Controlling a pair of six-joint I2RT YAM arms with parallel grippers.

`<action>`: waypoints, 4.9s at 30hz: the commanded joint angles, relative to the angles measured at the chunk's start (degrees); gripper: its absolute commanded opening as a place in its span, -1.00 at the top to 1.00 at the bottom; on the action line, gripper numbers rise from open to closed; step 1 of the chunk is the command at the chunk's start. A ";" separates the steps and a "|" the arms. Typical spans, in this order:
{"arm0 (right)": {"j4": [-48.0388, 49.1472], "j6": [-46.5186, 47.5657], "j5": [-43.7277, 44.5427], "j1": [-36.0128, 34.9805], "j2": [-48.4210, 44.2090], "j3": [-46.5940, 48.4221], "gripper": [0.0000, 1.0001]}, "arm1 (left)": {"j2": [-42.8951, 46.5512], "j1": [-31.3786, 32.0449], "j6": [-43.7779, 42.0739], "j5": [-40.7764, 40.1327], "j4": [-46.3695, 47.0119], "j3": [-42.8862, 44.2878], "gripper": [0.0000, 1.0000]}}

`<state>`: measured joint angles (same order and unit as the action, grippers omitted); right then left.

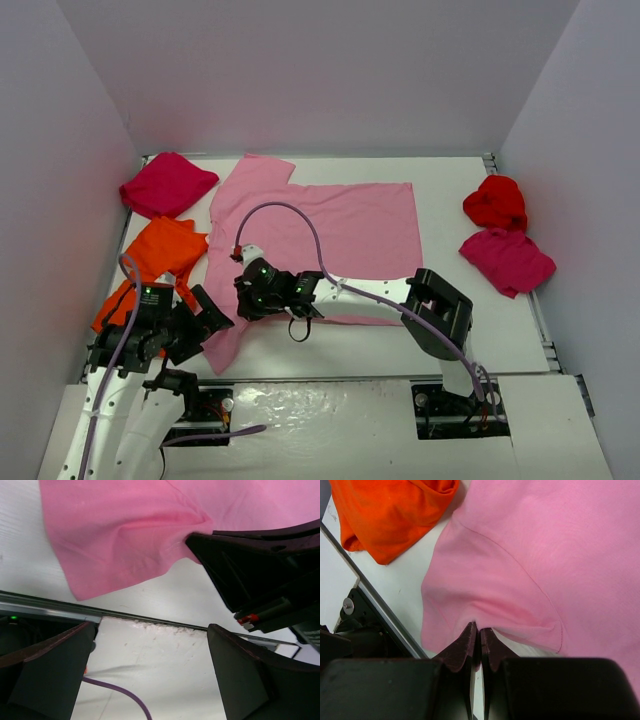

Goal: Fold and stack the t-shirts
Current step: Fold the tshirt

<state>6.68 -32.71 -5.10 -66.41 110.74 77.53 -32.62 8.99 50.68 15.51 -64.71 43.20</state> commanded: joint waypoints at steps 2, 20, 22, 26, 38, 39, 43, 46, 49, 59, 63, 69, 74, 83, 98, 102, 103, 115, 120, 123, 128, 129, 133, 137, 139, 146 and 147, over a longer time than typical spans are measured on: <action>1.93 0.18 1.54 -0.12 -4.04 3.39 1.00 | -0.87 0.12 5.74 2.88 6.58 -0.59 -0.89; 2.65 -2.53 2.36 3.30 -1.72 4.68 1.00 | 0.28 5.75 9.18 -11.71 3.56 -5.05 -0.69; 2.85 -2.41 1.93 3.78 -0.82 5.54 1.00 | -1.01 8.27 9.59 -13.91 4.93 -4.98 -0.69; 2.92 -3.13 0.68 6.20 1.10 7.50 1.00 | -10.06 17.38 9.53 -18.17 8.52 -2.87 -0.70; 2.45 -3.54 -5.65 8.60 6.16 17.32 1.00 | -26.01 29.96 4.22 -27.07 12.42 12.62 -0.72; 2.39 -3.38 -5.76 8.91 6.74 17.69 1.00 | -25.75 30.01 4.11 -27.23 12.42 12.94 -0.72; 2.72 -3.29 -5.20 10.67 8.65 17.05 1.00 | -20.58 30.95 3.99 -29.06 12.51 13.28 -0.72; 3.99 -3.26 -5.16 11.56 8.91 15.48 1.00 | -15.66 31.00 3.84 -31.08 12.14 12.92 -0.72; 4.22 -2.94 -6.33 11.85 9.50 14.79 0.86 | -11.94 31.00 3.42 -32.64 11.08 12.77 -0.72; 5.10 0.42 0.86 12.01 -0.84 4.21 -0.91 | -12.98 31.00 -2.47 -29.01 10.71 14.64 -0.72; 2.07 1.16 10.84 12.27 -11.62 -3.79 -0.87 | -15.97 31.05 -4.65 -20.99 16.15 14.28 -0.72; -3.06 -4.80 19.73 12.64 -28.68 -20.50 -0.76 | -21.25 31.26 -5.71 -16.25 21.19 15.21 -0.72; -2.13 -8.30 14.77 12.37 -32.80 -26.99 -0.66 | -28.90 31.35 -7.20 -16.21 19.30 18.56 -0.72; 6.35 -5.64 6.34 5.07 -16.27 -20.04 -0.66 | -16.83 31.41 -6.30 -30.90 13.27 25.21 -0.72; 13.10 -3.22 -3.59 5.15 1.56 -8.48 -0.65 | -6.96 31.26 -2.86 -33.31 6.29 20.51 -0.72; 13.10 -2.72 -3.60 5.32 3.31 -6.90 -0.65 | -7.79 31.26 -3.03 -32.57 7.04 20.09 -0.72; 13.10 -2.63 -3.60 5.25 3.66 -6.71 -0.65 | -7.89 31.34 -3.12 -32.48 7.06 20.00 -0.72; 13.96 -3.68 -4.86 4.99 4.92 -10.44 -0.26 | -9.37 31.33 -3.54 -31.77 8.00 18.44 -0.73; 14.50 -4.05 -4.41 4.70 3.70 -14.65 -0.14 | -10.45 31.31 -4.03 -31.20 9.24 18.01 -0.73; 14.76 -4.55 -3.87 4.54 3.00 -17.12 -0.18 | -10.88 31.35 -4.36 -30.63 9.69 17.89 -0.73; 14.99 -5.17 -3.37 4.05 3.30 -18.73 -0.22 | -11.42 31.33 -4.47 -30.40 10.09 17.50 -0.73; 14.92 -5.23 -3.23 3.96 3.56 -18.82 -0.22 | -11.42 31.35 -4.50 -30.31 10.13 17.39 -0.73; 16.48 -5.17 -3.25 3.92 5.32 -19.09 -0.26 | -11.24 31.28 -4.35 -29.83 10.24 16.99 -0.72; 17.50 -4.34 -3.40 3.92 7.58 -17.56 -0.25 | -10.70 31.26 -4.03 -29.78 9.98 16.87 -0.72; 17.81 -4.04 -3.66 3.92 8.70 -16.70 -0.17 | -10.24 31.33 -4.00 -29.91 9.65 16.92 -0.73; 16.86 -3.69 -3.82 3.83 8.19 -17.42 0.72 | -9.57 31.35 -3.92 -30.87 8.71 16.87 -0.73; 16.35 -3.58 -3.39 3.79 7.66 -17.75 0.85 | -9.67 31.30 -3.92 -30.79 8.78 16.83 -0.73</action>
<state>33.09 -37.36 -9.43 -61.93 116.95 62.42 -41.95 40.12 47.08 -14.43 -57.07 59.22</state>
